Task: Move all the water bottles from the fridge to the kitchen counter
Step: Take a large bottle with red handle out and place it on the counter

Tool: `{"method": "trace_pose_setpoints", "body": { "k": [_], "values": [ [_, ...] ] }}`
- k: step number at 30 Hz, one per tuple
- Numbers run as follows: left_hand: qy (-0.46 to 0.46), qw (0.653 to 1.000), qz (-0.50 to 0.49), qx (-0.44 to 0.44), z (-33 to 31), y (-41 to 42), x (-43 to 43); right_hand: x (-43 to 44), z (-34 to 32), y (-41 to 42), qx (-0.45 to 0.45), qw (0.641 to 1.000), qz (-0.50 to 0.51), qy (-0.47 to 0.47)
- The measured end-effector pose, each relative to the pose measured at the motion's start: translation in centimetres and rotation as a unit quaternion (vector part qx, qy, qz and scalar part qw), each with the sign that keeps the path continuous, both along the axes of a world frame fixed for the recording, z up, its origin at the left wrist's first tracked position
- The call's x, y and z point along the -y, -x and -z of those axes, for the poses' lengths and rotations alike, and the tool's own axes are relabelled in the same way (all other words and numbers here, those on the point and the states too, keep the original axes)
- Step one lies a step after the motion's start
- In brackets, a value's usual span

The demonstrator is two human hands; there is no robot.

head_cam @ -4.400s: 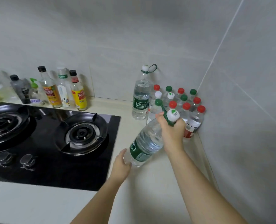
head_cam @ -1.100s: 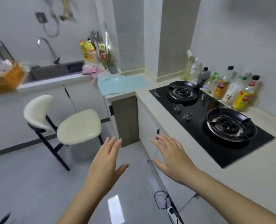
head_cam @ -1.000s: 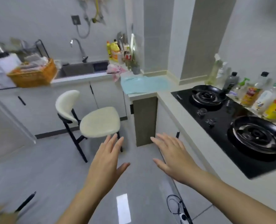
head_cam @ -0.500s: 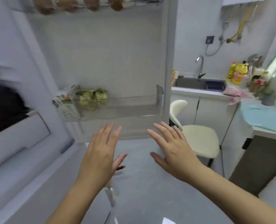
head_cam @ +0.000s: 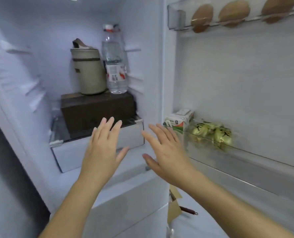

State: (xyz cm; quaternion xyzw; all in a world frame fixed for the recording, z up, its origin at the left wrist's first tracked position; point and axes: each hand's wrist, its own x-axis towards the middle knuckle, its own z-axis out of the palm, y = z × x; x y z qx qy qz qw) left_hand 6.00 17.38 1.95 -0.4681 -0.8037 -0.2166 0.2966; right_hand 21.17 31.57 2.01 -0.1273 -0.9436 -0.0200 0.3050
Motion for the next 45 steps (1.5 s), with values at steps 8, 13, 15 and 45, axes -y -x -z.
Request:
{"method": "trace_pose_setpoints", "body": {
  "k": [8, 13, 15, 45],
  "values": [
    [-0.017, 0.987, -0.154, 0.044, -0.3, 6.0, 1.2, -1.0, -1.3, 11.9, -0.028, 0.995, -0.079, 0.045],
    [-0.016, 0.979, -0.195, 0.055, -2.1, 11.7, -0.4, -1.9, -3.0, 19.3, -0.047, 0.990, -0.050, 0.124],
    [-0.028, 0.979, -0.190, 0.062, -3.2, 14.4, -2.1, -2.4, -4.0, 22.2, -0.064, 0.987, -0.036, 0.146],
    [-0.025, 0.955, 0.102, 0.279, -11.4, 34.6, -20.4, -15.9, -25.0, 42.3, -0.199, 0.945, 0.020, 0.257]
  ]
}}
